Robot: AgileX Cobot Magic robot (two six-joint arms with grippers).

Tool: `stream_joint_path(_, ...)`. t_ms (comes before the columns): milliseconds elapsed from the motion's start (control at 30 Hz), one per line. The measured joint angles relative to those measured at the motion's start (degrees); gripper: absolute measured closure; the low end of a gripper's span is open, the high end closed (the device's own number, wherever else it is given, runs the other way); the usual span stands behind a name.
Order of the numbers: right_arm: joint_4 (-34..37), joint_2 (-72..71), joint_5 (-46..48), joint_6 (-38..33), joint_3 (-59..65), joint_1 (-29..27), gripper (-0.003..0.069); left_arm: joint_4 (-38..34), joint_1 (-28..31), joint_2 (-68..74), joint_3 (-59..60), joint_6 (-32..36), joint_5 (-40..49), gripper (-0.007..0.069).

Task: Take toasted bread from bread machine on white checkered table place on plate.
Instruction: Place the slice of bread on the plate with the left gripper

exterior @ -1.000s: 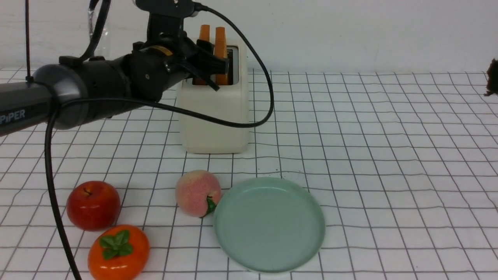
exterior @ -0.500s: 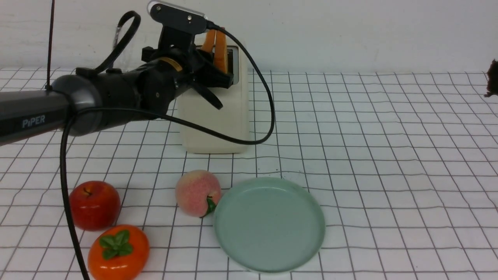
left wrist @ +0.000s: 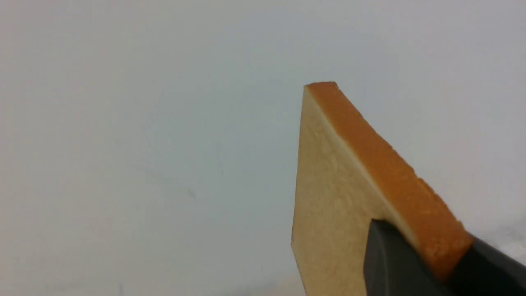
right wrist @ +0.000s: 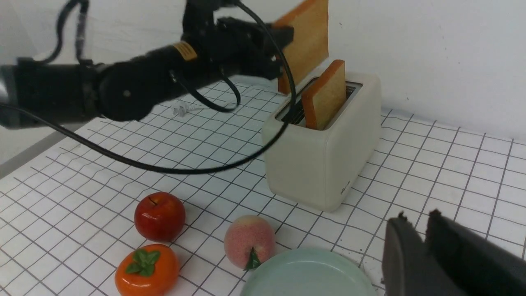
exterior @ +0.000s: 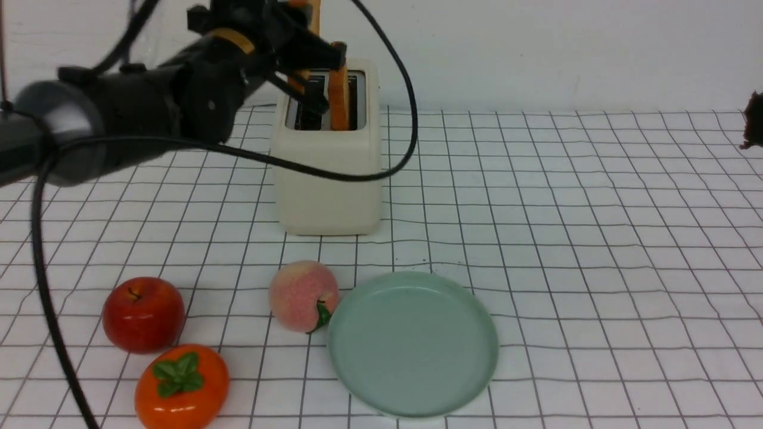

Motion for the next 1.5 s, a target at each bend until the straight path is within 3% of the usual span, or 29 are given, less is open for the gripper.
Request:
stream_joint_path(67,0.0,0.0,0.0,0.0,0.0,0.0,0.0574,0.0,0.0,-2.17,0.0,0.0,0.14,0.053)
stream_joint_path(200,0.29,0.0,0.0,0.0,0.0,0.0,0.0574,-1.44,0.0,-10.88,0.0,0.0,8.85,0.053)
stream_joint_path(300,1.14,0.0,0.27,0.0,0.0,0.0,0.0574,-4.31,0.0,-15.6,0.0,0.0,20.08,0.053)
stream_joint_path(367,1.96,0.0,2.04,0.0,0.0,0.0,0.0574,-9.7,0.0,-21.22,0.0,0.0,34.79,0.053)
stream_joint_path(400,1.98,0.0,2.39,0.0,0.0,0.0,0.0574,-10.15,0.0,-21.57,0.0,0.0,37.08,0.053)
stream_joint_path(433,2.35,0.0,3.97,0.0,0.0,0.0,0.0574,-13.85,0.0,-24.08,0.0,0.0,46.03,0.053)
stream_joint_path(467,2.36,0.0,3.97,0.0,0.0,0.0,0.0574,-14.29,0.0,-24.34,0.0,0.0,46.03,0.053)
stream_joint_path(533,2.41,0.0,7.54,0.0,0.0,0.0,0.0578,-19.96,0.0,-26.39,0.0,0.0,60.73,0.053)
stream_joint_path(633,2.3,0.0,10.43,0.0,0.0,0.0,0.0604,-24.87,0.0,-26.17,1.47,0.84,69.57,0.053)
stream_joint_path(667,1.63,0.0,12.9,0.0,0.0,0.0,0.0645,-28.89,0.0,-24.95,4.52,3.36,72.75,0.053)
stream_joint_path(833,0.41,0.0,16.74,0.0,0.0,0.0,0.0678,-40.07,0.0,-19.67,12.02,11.85,70.81,0.053)
stream_joint_path(867,0.36,0.0,17.92,0.0,0.0,0.0,0.0678,-45.2,0.0,-16.9,13.64,15.17,69.75,0.053)
stream_joint_path(967,0.23,0.0,19.35,0.0,0.0,0.0,0.0678,-49.86,0.0,-12.35,14.36,18.13,69.7,0.053)
stream_joint_path(1433,-0.22,0.0,21.78,0.0,0.0,0.0,0.0668,-52.55,0.0,1.55,14.36,18.9,65.56,0.0527)
stream_joint_path(1500,-0.22,0.0,21.72,0.0,0.0,0.0,0.0668,-51.7,0.0,2.2,14.36,18.9,65.22,0.0485)
